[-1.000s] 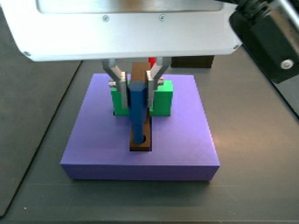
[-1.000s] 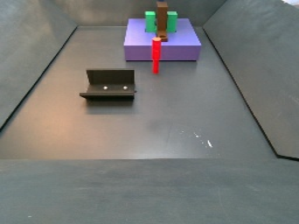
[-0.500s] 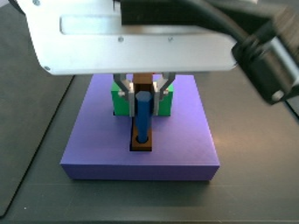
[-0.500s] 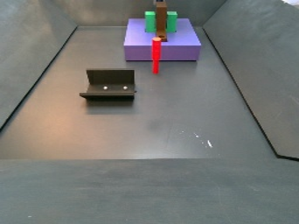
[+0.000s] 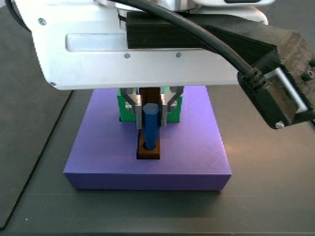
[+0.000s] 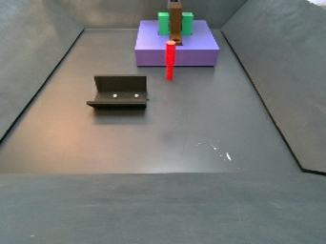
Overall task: Pick up the blue object. Move up. Place the blue object on the fixture. Regrasp the blue object. Move to above the board. Insert the blue object.
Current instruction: Insert the blue object.
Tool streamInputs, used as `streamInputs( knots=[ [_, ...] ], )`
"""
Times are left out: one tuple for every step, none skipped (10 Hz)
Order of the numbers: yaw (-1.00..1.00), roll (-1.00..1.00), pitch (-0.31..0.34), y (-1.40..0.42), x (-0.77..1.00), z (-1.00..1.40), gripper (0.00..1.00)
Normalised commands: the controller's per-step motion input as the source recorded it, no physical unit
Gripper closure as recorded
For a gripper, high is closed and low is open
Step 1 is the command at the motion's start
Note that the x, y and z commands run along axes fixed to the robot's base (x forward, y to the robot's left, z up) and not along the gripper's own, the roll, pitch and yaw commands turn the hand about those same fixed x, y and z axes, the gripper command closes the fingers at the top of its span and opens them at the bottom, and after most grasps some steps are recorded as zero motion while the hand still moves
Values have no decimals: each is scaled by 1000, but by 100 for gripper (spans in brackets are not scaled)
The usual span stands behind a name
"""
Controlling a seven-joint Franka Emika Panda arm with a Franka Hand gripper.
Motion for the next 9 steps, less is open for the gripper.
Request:
streamInputs(
  knots=[
    [14,114,11,-171,240,-183,100],
    [43,59,0,-186,226,-223,100],
    [0,47,0,-80,111,-420,100],
    [-57,156,0,0,0,-351,100],
    [-126,151,0,74,-137,-337,100],
    [-43,231,-3,0,-89,-369,100],
    [-54,306,-10,17,-157,-463,100],
    [-46,179,-54,-83,0,-569,100],
    [-11,124,-44,-154,0,-597,100]
  ],
)
